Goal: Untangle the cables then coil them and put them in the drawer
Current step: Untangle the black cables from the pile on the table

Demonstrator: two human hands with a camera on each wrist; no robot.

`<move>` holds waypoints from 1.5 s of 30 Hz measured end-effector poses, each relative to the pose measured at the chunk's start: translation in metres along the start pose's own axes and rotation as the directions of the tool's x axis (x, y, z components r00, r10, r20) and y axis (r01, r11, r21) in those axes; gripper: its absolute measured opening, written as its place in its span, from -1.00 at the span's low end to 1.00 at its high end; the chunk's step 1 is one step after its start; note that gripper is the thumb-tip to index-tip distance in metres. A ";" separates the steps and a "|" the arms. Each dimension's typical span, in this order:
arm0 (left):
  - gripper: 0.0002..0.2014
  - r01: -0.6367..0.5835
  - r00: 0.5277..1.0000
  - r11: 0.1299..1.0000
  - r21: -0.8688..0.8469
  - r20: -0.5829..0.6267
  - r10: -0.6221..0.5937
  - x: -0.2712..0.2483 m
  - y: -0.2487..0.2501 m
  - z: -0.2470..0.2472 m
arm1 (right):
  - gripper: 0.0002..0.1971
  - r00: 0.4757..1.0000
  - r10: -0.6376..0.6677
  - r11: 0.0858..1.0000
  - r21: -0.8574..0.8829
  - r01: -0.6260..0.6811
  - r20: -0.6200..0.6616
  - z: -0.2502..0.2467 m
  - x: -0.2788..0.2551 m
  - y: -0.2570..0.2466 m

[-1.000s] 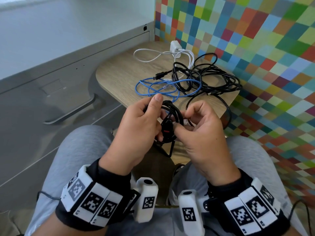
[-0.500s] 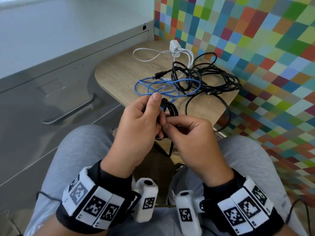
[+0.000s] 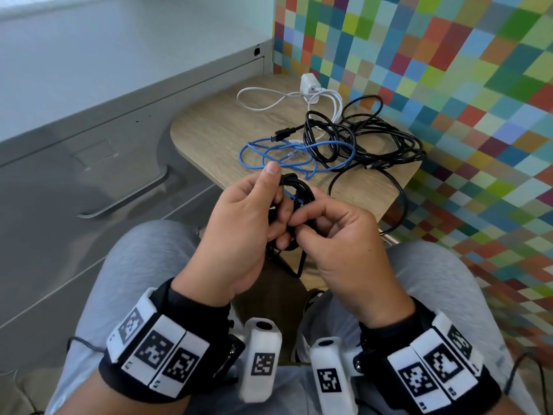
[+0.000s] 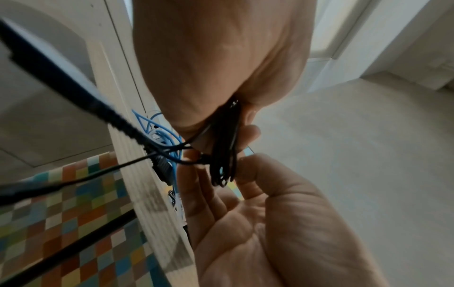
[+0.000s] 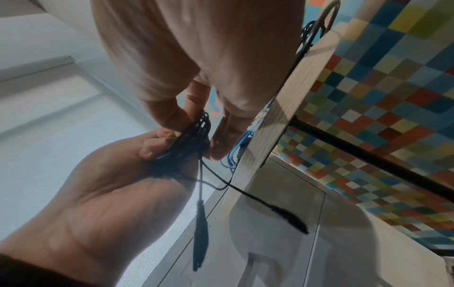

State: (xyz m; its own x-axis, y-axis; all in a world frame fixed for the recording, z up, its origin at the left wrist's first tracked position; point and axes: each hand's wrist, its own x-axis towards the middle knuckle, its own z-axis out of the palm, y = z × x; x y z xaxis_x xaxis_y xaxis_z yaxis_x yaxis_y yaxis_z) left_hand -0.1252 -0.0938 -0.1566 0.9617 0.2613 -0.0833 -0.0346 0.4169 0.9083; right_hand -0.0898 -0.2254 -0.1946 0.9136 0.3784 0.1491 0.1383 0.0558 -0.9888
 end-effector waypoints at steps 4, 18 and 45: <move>-0.60 -0.061 0.998 0.997 0.048 -0.013 0.062 0.000 -0.001 0.003 | -0.83 0.998 -0.047 0.997 -0.060 0.045 -0.029 -0.001 -0.002 -0.005; -0.60 -0.109 0.994 0.991 0.075 -0.024 0.111 0.000 -0.001 0.004 | -0.67 0.994 -0.086 0.995 -0.063 0.082 -0.062 -0.006 0.001 -0.007; -0.60 -0.038 0.998 0.986 0.161 0.057 0.029 0.003 0.002 -0.007 | -0.64 0.996 0.014 0.981 0.193 0.003 -0.085 -0.009 0.003 -0.009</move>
State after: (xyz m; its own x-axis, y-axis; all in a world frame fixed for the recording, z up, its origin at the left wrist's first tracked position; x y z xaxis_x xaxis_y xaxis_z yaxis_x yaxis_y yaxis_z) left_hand -0.1239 -0.0865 -0.1579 0.9742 0.2230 -0.0336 -0.0265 0.2610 0.9650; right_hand -0.0850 -0.2329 -0.1856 0.9446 0.2991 0.1351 0.0647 0.2339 -0.9701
